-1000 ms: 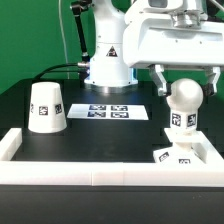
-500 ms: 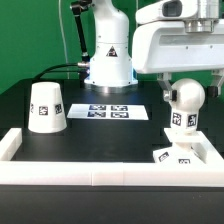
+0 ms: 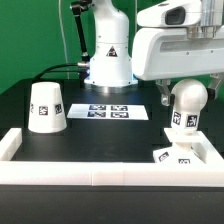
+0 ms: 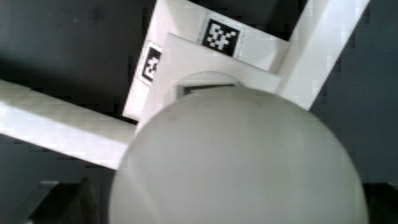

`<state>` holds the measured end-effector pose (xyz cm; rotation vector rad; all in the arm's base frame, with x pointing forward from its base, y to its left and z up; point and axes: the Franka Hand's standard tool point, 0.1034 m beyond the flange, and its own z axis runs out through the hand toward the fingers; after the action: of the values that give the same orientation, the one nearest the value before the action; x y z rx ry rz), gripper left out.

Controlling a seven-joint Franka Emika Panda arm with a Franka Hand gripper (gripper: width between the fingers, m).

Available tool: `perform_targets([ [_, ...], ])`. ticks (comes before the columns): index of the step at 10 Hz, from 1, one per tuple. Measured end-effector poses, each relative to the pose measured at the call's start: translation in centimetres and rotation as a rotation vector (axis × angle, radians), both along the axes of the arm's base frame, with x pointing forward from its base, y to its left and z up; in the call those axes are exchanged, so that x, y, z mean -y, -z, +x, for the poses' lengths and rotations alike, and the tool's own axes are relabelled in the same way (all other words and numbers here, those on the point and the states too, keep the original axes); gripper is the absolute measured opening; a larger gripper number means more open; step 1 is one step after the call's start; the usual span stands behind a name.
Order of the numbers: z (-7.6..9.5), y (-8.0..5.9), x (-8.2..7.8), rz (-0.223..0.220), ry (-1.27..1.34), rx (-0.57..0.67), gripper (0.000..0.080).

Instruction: Assemble lamp

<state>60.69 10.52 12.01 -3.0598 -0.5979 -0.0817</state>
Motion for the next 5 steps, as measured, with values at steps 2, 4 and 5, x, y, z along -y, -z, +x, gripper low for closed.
perform_targets([
  [2, -0.07, 0.21, 0.53, 0.000, 0.000, 0.002, 0.0699],
  [4, 0.01, 0.18, 0.88, 0.000, 0.002, 0.003, 0.0672],
  [5, 0.01, 0.19, 0.87, 0.000, 0.002, 0.003, 0.0577],
])
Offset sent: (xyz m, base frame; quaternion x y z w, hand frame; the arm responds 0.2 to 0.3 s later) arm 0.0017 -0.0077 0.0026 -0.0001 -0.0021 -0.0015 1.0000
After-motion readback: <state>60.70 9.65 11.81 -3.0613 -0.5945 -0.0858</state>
